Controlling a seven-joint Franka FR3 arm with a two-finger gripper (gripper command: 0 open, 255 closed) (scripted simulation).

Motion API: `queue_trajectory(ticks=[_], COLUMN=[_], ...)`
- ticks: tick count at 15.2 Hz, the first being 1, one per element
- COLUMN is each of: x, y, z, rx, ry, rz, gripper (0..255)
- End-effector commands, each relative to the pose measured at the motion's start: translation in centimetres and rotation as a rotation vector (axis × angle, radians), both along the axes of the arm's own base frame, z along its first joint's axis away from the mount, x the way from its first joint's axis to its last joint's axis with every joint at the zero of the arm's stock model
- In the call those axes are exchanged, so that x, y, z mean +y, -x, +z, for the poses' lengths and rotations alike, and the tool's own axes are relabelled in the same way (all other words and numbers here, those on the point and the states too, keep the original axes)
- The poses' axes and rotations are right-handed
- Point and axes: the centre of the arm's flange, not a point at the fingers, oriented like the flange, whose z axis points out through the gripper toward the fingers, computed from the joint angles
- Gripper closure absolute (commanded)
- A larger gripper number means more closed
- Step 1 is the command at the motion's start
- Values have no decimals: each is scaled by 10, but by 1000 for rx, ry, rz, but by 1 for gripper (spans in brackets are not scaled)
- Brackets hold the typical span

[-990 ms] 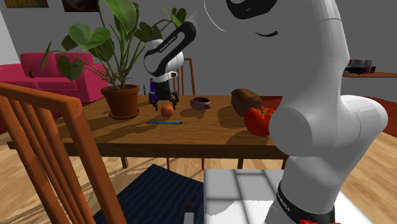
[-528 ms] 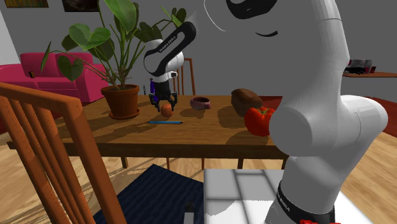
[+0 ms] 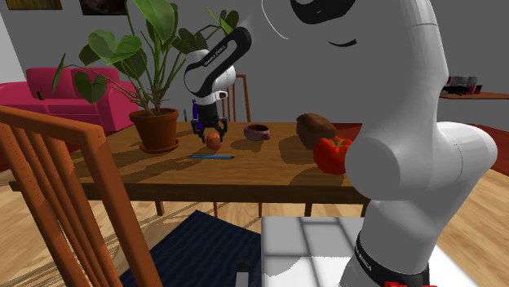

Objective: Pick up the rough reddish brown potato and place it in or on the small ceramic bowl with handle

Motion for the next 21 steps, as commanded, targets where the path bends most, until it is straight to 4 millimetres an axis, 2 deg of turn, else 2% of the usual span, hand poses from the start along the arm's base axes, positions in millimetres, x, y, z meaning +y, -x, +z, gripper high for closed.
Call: queue_trajectory(ticks=[1,21], x=[0,0], y=[0,0], z=[8,113], rx=[0,0], ry=[0,0], rz=[0,0], gripper=[255,255])
